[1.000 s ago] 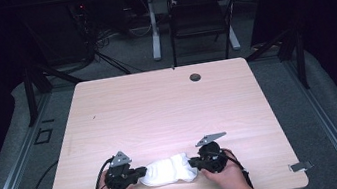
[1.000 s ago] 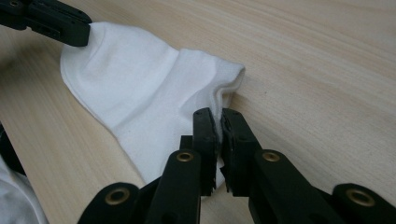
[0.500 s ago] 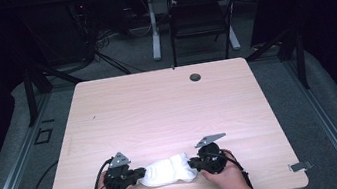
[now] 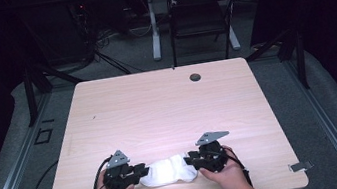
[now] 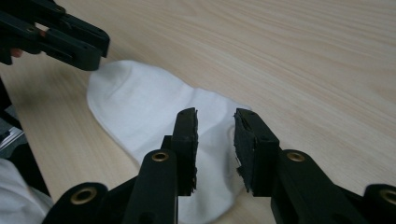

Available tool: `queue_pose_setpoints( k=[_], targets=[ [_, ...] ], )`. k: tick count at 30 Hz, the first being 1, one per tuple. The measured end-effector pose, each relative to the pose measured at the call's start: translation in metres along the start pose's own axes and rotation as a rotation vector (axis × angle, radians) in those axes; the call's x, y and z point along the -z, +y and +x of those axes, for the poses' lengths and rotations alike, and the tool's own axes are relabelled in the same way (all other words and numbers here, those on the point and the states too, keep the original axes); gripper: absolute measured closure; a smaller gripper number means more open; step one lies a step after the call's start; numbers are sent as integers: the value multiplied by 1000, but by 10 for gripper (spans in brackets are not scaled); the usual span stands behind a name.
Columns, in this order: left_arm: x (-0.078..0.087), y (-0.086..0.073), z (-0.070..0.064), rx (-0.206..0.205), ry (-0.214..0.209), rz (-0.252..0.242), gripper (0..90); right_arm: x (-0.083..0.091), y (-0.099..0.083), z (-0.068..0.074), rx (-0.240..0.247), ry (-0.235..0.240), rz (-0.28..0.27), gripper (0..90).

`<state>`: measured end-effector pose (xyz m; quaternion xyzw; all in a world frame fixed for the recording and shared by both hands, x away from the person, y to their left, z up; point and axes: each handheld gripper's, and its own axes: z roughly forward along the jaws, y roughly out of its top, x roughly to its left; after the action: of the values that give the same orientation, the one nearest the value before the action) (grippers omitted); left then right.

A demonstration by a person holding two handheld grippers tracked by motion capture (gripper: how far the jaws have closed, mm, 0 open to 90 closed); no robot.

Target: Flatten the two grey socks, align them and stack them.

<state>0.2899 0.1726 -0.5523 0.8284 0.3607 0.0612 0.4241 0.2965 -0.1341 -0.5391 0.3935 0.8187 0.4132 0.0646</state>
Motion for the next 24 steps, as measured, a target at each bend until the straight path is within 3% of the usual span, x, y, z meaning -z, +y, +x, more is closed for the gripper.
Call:
queue_pose_setpoints(
  k=[2, 4, 8, 18, 24],
  targets=[
    [-4, -1, -3, -15, -3, 16, 701, -4, 3, 7, 35, 27, 13, 675],
    [-8, -3, -4, -30, -6, 38, 693, -7, 3, 9, 42, 27, 14, 671],
    [-13, -7, -4, -33, -8, 64, 679, -22, -2, 12, 69, 19, 74, 661],
    [-15, -13, -4, -28, -22, 91, 678, -29, -12, 8, 61, 2, 111, 657],
    [-14, -18, -3, -32, -18, 107, 695, -31, -16, 11, 95, -21, 120, 651]
  ],
)
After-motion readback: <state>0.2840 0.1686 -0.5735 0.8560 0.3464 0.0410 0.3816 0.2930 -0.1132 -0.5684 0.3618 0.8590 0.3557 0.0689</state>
